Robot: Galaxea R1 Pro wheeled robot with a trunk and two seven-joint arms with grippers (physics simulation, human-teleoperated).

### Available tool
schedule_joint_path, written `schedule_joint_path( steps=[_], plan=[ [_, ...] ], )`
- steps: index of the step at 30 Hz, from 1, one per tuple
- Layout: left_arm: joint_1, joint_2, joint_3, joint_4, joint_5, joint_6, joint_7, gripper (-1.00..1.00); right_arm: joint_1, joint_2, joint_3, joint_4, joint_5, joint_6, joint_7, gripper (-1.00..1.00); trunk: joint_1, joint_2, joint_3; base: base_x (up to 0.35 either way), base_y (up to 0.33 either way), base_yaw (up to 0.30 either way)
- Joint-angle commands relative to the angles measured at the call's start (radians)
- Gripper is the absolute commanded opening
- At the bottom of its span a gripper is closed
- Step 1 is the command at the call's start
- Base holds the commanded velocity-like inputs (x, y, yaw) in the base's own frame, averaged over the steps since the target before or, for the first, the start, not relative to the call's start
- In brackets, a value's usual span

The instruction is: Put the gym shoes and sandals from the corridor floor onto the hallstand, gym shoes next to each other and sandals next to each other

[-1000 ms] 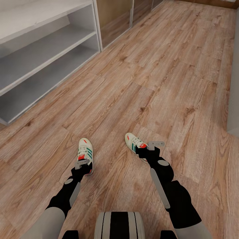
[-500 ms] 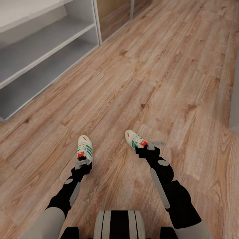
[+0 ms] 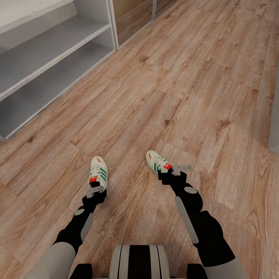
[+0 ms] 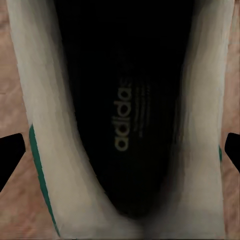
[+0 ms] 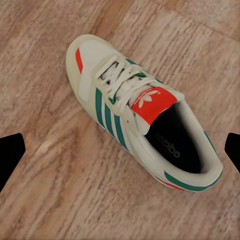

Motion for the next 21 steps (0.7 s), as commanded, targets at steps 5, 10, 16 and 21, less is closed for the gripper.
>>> schedule_joint_path(
  steps=[5, 10, 16, 21],
  plan=[
    [0.0, 0.0, 0.052, -0.001, -0.001, -0.012, -0.001, -1.0, 0.0, 0.0, 0.0, 0.0, 0.0, 0.0, 0.0, 1.0, 0.0, 0.0, 0.0, 0.0, 0.0, 0.0],
    [0.0, 0.0, 0.07, 0.0, -0.002, -0.042, -0.002, -1.0, 0.0, 0.0, 0.0, 0.0, 0.0, 0.0, 0.0, 1.0, 0.0, 0.0, 0.0, 0.0, 0.0, 0.0],
    [0.0, 0.0, 0.073, 0.0, -0.002, -0.047, -0.003, -1.0, 0.0, 0.0, 0.0, 0.0, 0.0, 0.0, 0.0, 1.0, 0.0, 0.0, 0.0, 0.0, 0.0, 0.0],
    [0.0, 0.0, 0.073, 0.0, -0.002, -0.047, -0.002, -1.0, 0.0, 0.0, 0.0, 0.0, 0.0, 0.0, 0.0, 1.0, 0.0, 0.0, 0.0, 0.0, 0.0, 0.0]
  ],
)
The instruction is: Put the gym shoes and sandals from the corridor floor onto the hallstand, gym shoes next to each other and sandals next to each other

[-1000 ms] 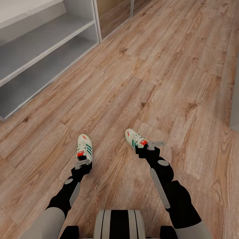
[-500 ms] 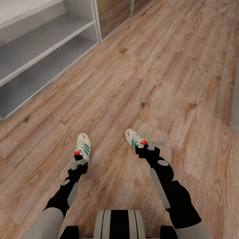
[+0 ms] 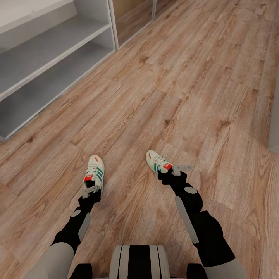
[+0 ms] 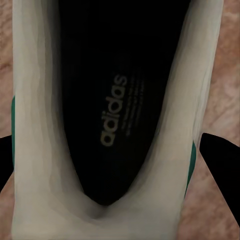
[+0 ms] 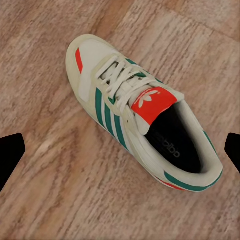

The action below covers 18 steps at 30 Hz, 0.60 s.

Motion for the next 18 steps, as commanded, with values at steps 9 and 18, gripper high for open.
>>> schedule_joint_path(
  steps=[9, 18],
  plan=[
    [0.0, 0.0, 0.0, 0.0, -0.001, 0.0, 0.001, -1.0, 0.0, 0.0, 0.0, 0.0, 0.0, 0.0, 0.0, 1.0, 0.0, 0.0, 0.0, 0.0, 0.0, 0.0],
    [0.0, 0.0, 0.0, 0.0, -0.001, 0.0, 0.001, -1.0, 0.0, 0.0, 0.0, 0.0, 0.0, 0.0, 0.0, 1.0, 0.0, 0.0, 0.0, 0.0, 0.0, 0.0]
  ],
)
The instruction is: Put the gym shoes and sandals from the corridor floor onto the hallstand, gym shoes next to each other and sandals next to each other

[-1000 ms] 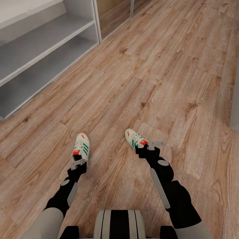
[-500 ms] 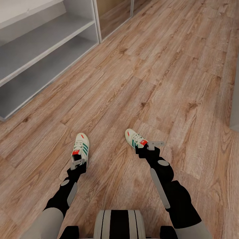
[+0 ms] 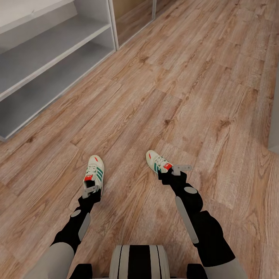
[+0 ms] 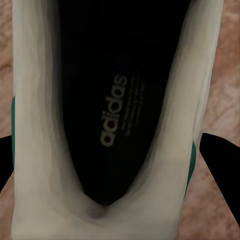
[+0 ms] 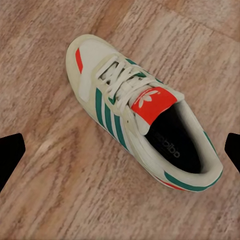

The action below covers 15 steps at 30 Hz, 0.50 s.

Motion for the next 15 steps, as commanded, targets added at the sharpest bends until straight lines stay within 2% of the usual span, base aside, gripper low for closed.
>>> schedule_joint_path(
  steps=[1, 15],
  plan=[
    [0.0, 0.0, 0.0, 0.0, 0.0, 0.0, 0.0, -1.0, 0.0, 0.0, 0.0, 0.0, 0.0, 0.0, 0.0, 1.0, 0.0, 0.0, 0.0, 0.0, 0.0, 0.0],
    [0.0, 0.0, 0.0, 0.0, 0.0, 0.0, -0.001, -1.0, 0.0, -0.001, -0.001, 0.0, 0.0, 0.0, -0.001, 1.0, 0.0, 0.0, 0.0, 0.0, 0.0, 0.0]
  ],
)
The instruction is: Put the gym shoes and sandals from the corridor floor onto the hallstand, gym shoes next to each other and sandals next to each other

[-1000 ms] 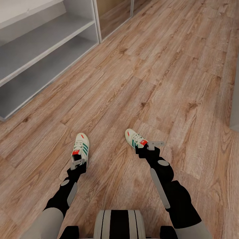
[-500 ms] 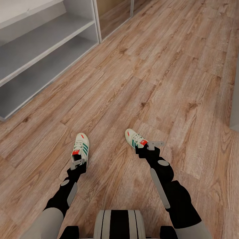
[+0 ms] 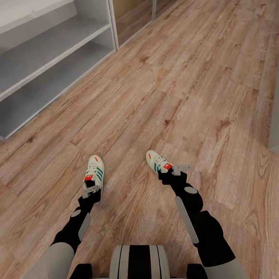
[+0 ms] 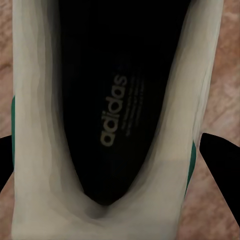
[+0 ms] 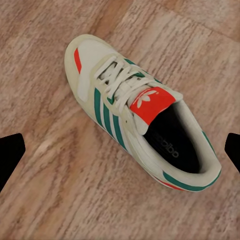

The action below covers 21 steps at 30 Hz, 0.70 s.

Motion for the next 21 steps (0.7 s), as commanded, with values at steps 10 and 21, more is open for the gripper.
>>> schedule_joint_path(
  steps=[10, 21],
  plan=[
    [0.0, 0.0, 0.0, 0.0, 0.0, 0.0, 0.001, -1.0, 0.0, -0.001, -0.003, 0.0, 0.001, -0.009, -0.001, 1.0, 0.0, 0.0, 0.0, 0.0, 0.0, 0.0],
    [0.0, -0.001, -0.001, 0.0, 0.0, 0.0, 0.004, -1.0, 0.0, -0.001, -0.004, 0.0, 0.0, -0.012, -0.001, 1.0, -0.001, 0.001, 0.012, 0.0, 0.0, 0.0]
  ],
)
